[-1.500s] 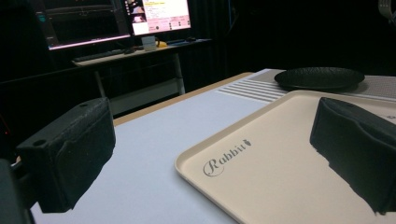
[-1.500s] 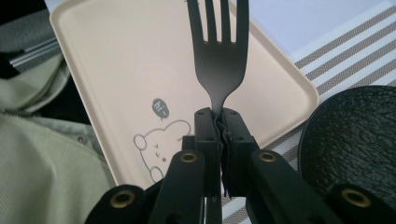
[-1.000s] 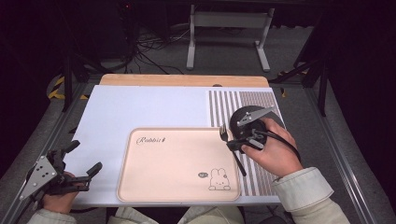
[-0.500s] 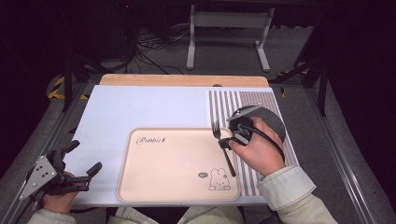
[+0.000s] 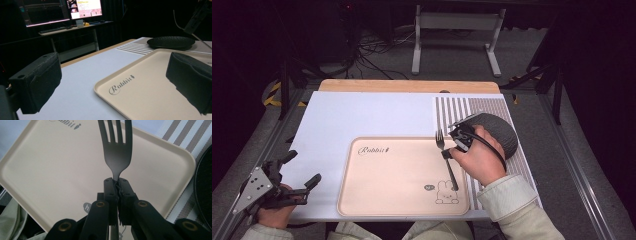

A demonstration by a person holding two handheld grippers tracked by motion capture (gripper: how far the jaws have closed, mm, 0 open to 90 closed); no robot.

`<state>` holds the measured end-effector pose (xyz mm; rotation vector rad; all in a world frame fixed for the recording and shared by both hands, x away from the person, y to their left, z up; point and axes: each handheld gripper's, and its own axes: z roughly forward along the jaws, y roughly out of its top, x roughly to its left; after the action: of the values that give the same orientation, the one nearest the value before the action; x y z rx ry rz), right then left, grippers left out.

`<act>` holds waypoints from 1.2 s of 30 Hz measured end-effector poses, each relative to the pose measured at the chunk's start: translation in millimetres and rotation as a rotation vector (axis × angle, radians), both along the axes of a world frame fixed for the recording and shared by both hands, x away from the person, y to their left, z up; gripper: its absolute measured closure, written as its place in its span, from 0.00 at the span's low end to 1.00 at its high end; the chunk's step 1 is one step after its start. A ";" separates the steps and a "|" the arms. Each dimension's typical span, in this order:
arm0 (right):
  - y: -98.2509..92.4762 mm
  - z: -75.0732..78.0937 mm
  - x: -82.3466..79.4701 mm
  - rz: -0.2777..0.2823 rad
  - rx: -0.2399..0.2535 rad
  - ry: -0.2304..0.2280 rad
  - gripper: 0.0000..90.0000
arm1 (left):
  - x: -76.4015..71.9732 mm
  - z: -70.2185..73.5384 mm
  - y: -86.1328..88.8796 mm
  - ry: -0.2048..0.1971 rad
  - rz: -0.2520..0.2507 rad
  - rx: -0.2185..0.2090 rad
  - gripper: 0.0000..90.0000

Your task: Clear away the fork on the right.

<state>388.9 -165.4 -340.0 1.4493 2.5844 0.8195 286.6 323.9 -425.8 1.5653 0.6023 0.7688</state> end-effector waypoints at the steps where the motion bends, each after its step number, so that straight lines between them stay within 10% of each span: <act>1: 1.2 -2.4 0.9 -0.002 -0.002 0.003 0.97 | 0.0 0.0 0.0 -0.002 -0.001 -0.001 0.01; 36: 6.9 -56.4 23.5 -0.079 -0.003 0.138 0.97 | -0.4 0.5 0.1 -0.006 -0.008 -0.003 0.01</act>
<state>412.4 -158.5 -396.4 1.6512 2.6026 0.7302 286.3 324.0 -425.3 1.5613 0.5922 0.7661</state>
